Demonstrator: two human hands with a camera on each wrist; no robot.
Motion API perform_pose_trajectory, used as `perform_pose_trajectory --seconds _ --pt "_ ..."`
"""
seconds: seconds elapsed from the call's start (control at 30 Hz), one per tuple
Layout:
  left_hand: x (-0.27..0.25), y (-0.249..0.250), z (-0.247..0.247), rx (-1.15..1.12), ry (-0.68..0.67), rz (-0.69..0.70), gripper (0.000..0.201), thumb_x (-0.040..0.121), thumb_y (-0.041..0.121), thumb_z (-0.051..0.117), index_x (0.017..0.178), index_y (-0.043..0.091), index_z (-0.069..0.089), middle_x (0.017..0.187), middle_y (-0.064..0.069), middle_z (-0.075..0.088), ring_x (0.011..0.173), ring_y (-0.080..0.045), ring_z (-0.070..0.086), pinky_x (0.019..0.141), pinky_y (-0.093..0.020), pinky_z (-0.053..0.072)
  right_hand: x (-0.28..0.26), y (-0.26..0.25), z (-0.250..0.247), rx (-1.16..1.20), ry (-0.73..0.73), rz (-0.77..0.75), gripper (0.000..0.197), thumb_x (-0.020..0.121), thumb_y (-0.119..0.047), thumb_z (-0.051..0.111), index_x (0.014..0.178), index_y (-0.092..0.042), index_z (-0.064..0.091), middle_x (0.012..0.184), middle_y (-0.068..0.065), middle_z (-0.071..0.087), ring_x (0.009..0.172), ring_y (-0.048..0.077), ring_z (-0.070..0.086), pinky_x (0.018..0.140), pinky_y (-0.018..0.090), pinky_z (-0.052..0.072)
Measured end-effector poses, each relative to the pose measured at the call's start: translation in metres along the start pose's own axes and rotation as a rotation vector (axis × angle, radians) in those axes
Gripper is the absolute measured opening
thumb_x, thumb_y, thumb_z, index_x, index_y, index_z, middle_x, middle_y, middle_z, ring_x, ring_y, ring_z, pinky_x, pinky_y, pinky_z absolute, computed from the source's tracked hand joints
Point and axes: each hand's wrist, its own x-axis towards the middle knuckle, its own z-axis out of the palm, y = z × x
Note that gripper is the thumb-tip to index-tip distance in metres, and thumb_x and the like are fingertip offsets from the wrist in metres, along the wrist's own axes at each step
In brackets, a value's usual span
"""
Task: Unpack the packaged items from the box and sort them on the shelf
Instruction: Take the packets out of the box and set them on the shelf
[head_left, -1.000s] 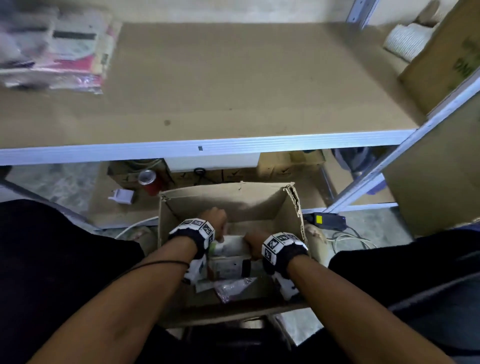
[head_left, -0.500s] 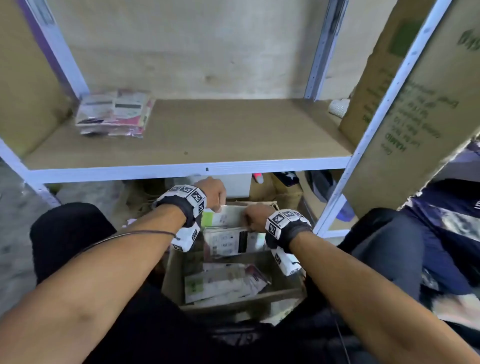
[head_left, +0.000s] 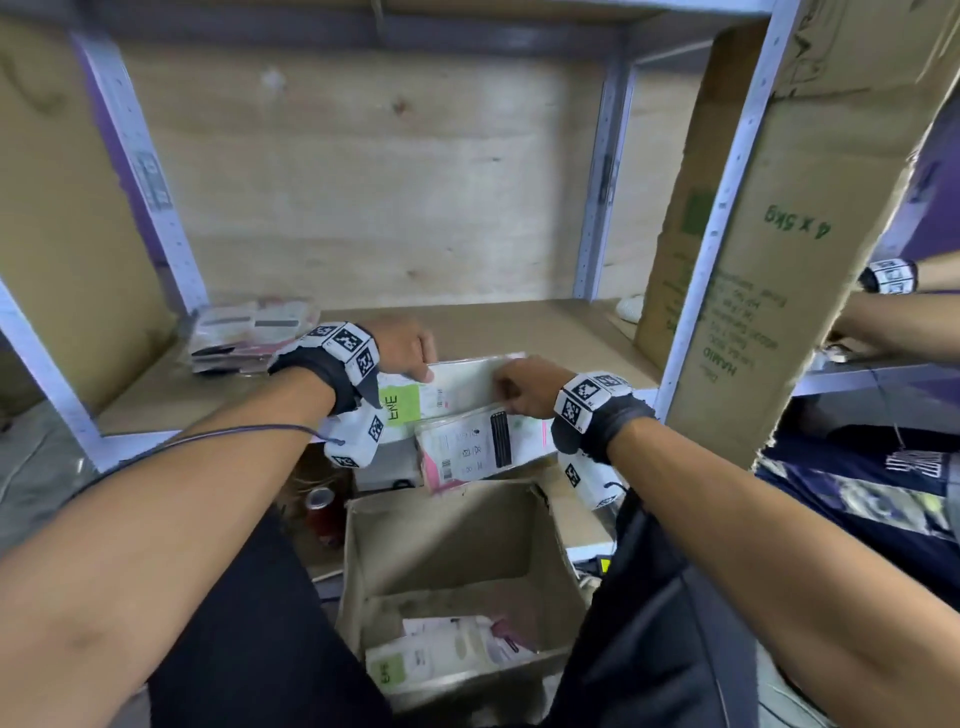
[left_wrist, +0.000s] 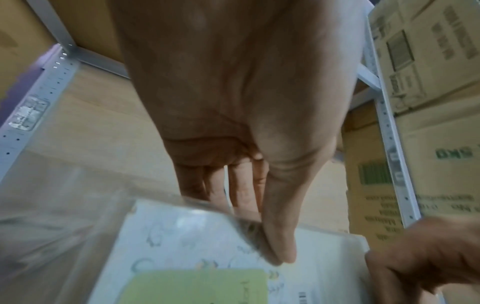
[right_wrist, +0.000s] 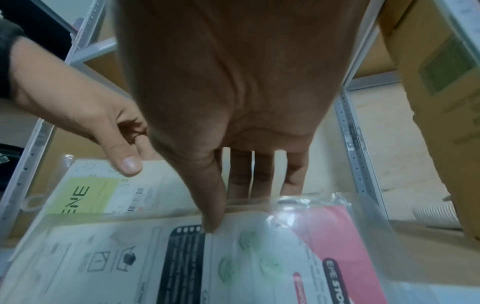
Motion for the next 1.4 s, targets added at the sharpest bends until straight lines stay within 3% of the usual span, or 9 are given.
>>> perform_pose_trajectory --seconds 0.17,0.37,0.5,0.7,0.87,0.97,1.13,1.3,1.4 --pt "0.004 -0.017 -0.033 -0.17 0.088 -0.03 0.02 0.086 0.024 0.076 0.102 0.016 0.069 0.107 -0.005 0.073 0.101 -0.023 0.067 0.098 -0.038 0.051 0.021 0.016 -0.03 0.025 0.073 0.007 0.017 0.087 -0.013 0.066 0.103 -0.009 0.062 0.104 0.006 0.067 0.086 0.019 0.053 0.075 0.026 0.037" --pt "0.021 -0.064 -0.052 -0.353 0.227 -0.089 0.02 0.089 0.022 0.073 0.104 0.014 0.064 0.111 -0.006 0.064 0.105 -0.023 0.059 0.083 -0.026 0.042 0.05 0.034 -0.048 0.206 0.117 0.009 0.013 0.089 -0.014 0.069 0.093 -0.02 0.058 0.091 -0.001 0.066 0.085 0.019 0.062 0.08 0.032 0.052" --pt "0.034 -0.111 -0.047 -0.52 0.338 -0.192 0.016 0.089 0.021 0.073 0.099 0.015 0.062 0.106 -0.009 0.067 0.099 -0.024 0.06 0.087 -0.032 0.047 0.073 0.047 -0.048 0.344 0.103 0.016 0.013 0.092 -0.01 0.063 0.091 -0.02 0.054 0.076 -0.009 0.06 0.07 0.012 0.055 0.074 0.031 0.048" --pt "0.048 -0.166 -0.026 -0.662 0.456 -0.33 0.026 0.093 0.015 0.068 0.115 0.001 0.068 0.109 -0.015 0.069 0.101 -0.028 0.064 0.095 -0.036 0.05 0.112 0.05 -0.039 0.583 0.118 0.067 0.006 0.095 -0.008 0.06 0.098 -0.012 0.056 0.086 0.005 0.06 0.082 0.016 0.052 0.075 0.024 0.04" --pt "0.059 -0.192 -0.016 -0.751 0.574 -0.363 0.025 0.095 -0.004 0.057 0.118 -0.008 0.066 0.107 -0.011 0.065 0.099 -0.025 0.062 0.096 -0.039 0.05 0.152 0.038 -0.016 0.9 0.175 0.136 0.015 0.096 -0.006 0.062 0.085 -0.011 0.053 0.073 0.002 0.054 0.056 -0.001 0.052 0.049 0.01 0.038" --pt "0.072 -0.21 -0.012 -0.767 0.603 -0.468 0.025 0.095 0.007 0.06 0.116 -0.004 0.067 0.112 -0.013 0.068 0.103 -0.029 0.066 0.099 -0.043 0.051 0.179 0.028 0.002 1.173 0.154 0.211 0.021 0.095 -0.001 0.06 0.078 -0.011 0.051 0.077 0.01 0.057 0.067 0.017 0.056 0.061 0.029 0.044" --pt "0.091 -0.247 -0.011 -0.875 0.62 -0.606 0.026 0.091 0.014 0.064 0.115 0.005 0.069 0.116 -0.015 0.07 0.103 -0.031 0.068 0.096 -0.044 0.054 0.222 0.007 0.023 1.435 0.126 0.288 0.018 0.095 0.004 0.056 0.081 -0.007 0.052 0.084 0.014 0.06 0.076 0.028 0.059 0.072 0.039 0.051" --pt "0.106 -0.283 -0.023 -0.84 0.689 -0.672 0.021 0.09 0.016 0.064 0.107 0.006 0.071 0.113 -0.017 0.071 0.106 -0.033 0.067 0.098 -0.047 0.053 0.263 -0.021 0.029 1.544 0.093 0.308 0.02 0.099 0.0 0.052 0.081 -0.008 0.052 0.083 0.011 0.06 0.072 0.023 0.059 0.056 0.028 0.052" --pt "0.11 -0.311 -0.032 -0.76 0.751 -0.727 0.029 0.091 0.016 0.062 0.117 0.006 0.068 0.122 -0.016 0.067 0.115 -0.03 0.063 0.1 -0.032 0.049 0.287 -0.038 0.029 1.616 0.052 0.281 0.021 0.1 -0.001 0.05 0.082 -0.005 0.058 0.081 0.011 0.066 0.07 0.023 0.064 0.054 0.024 0.057"
